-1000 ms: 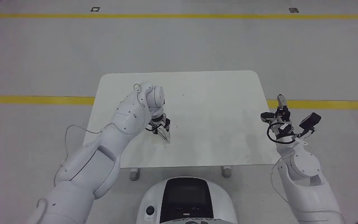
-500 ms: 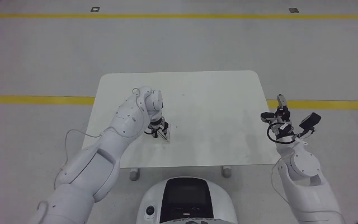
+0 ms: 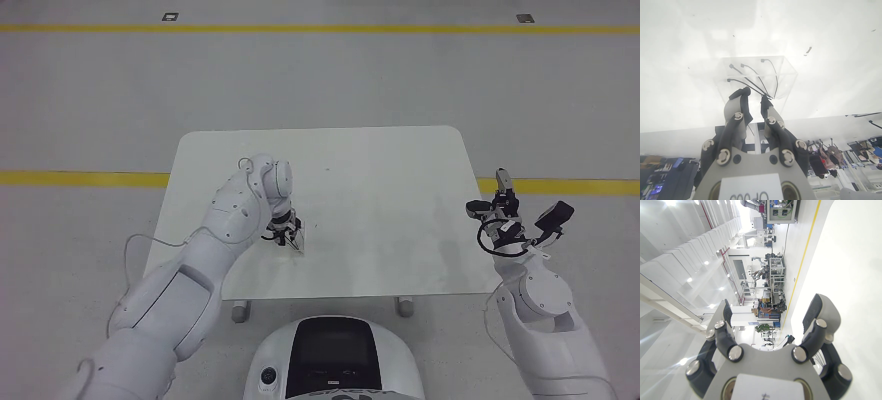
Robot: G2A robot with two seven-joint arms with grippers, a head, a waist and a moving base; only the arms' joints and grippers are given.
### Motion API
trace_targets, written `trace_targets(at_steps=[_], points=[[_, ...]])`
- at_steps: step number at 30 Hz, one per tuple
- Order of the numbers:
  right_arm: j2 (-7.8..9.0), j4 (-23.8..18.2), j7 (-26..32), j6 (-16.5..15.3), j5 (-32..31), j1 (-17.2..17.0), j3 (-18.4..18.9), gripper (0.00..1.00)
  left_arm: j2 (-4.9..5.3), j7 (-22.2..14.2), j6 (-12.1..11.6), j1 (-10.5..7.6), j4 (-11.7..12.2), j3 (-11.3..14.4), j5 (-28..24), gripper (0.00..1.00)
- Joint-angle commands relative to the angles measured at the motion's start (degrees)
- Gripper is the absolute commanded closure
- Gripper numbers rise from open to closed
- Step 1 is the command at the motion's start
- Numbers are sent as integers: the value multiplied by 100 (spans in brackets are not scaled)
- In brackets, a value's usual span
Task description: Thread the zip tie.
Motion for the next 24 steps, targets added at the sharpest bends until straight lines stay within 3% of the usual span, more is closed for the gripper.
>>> trace_targets(at_steps=[1, 8, 24], points=[[0, 0, 0, 0, 0, 0, 0, 0, -44, 25, 0, 13, 40, -68, 45, 88], [0, 0, 0, 0, 0, 0, 0, 0, -200, 180, 0, 15, 292, -286, 199, 85], [0, 0, 0, 0, 0, 0, 0, 0, -524, 824, 0, -175, 1184, -642, 211, 86]])
